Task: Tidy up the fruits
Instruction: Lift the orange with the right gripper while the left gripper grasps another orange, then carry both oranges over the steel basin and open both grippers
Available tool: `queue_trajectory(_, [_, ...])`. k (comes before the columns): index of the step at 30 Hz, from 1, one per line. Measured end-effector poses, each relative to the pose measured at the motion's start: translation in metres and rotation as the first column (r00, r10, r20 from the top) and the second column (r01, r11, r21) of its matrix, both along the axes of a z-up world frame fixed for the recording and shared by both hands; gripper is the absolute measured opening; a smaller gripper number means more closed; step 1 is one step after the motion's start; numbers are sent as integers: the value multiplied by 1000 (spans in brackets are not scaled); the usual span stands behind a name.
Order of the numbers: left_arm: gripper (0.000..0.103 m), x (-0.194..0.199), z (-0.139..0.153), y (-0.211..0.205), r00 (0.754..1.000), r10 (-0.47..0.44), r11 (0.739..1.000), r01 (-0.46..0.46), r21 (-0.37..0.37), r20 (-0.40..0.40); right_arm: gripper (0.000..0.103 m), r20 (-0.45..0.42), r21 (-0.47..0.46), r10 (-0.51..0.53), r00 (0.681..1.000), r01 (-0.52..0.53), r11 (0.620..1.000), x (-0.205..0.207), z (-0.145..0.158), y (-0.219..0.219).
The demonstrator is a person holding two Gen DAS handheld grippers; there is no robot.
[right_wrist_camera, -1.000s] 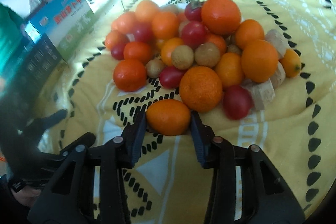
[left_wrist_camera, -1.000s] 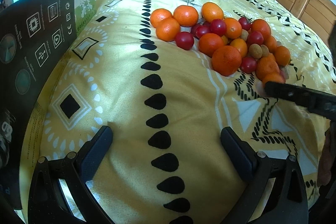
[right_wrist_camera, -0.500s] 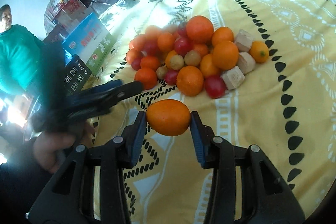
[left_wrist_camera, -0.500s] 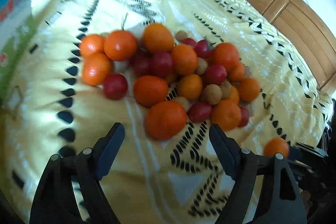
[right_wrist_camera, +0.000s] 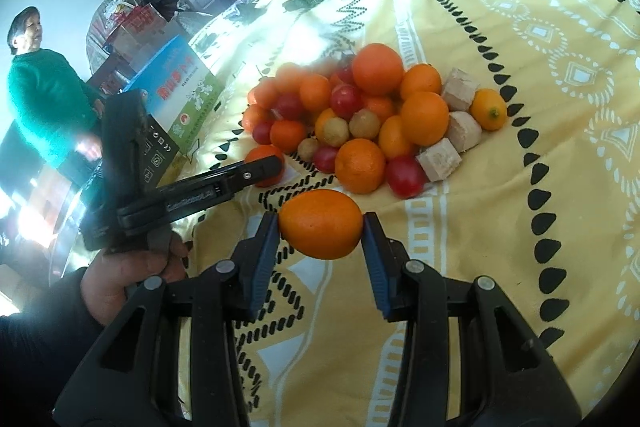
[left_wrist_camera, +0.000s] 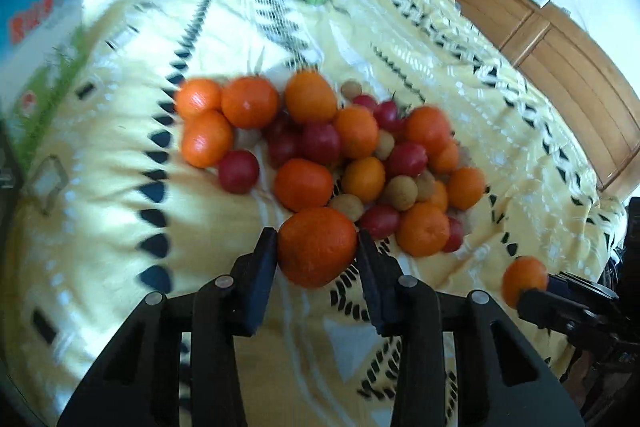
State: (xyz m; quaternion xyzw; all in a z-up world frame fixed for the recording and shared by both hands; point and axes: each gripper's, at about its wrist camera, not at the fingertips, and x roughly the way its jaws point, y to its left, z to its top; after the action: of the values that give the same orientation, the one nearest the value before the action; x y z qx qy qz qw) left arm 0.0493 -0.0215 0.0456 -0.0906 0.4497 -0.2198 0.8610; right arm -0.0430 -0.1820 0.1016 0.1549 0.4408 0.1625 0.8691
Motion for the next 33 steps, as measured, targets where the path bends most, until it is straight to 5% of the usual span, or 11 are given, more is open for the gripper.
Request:
queue_trajectory(8, [41,-54,73,55,980,97,995,-95,-17,173,43,97,-76,72,993,-65,995,-2,35,32])
queue_trajectory(15, [41,-103,152,153,903,280,958,-286,-32,326,43,207,-104,217,954,-199,974,13,88,95])
queue_trajectory(20, [41,-143,191,254,799,468,870,-493,-35,378,43,255,-107,374,892,-359,927,23,123,171])
queue_trajectory(27, [41,-216,202,401,613,700,673,-738,-53,367,43,262,-87,602,755,-602,793,21,147,306])
queue_trajectory(31, [41,-233,166,458,564,789,587,-809,-30,245,43,214,-98,699,682,-697,710,13,136,381])
queue_trajectory(33, [41,-235,146,463,565,802,578,-816,-8,195,43,173,-94,738,652,-735,671,7,127,409])
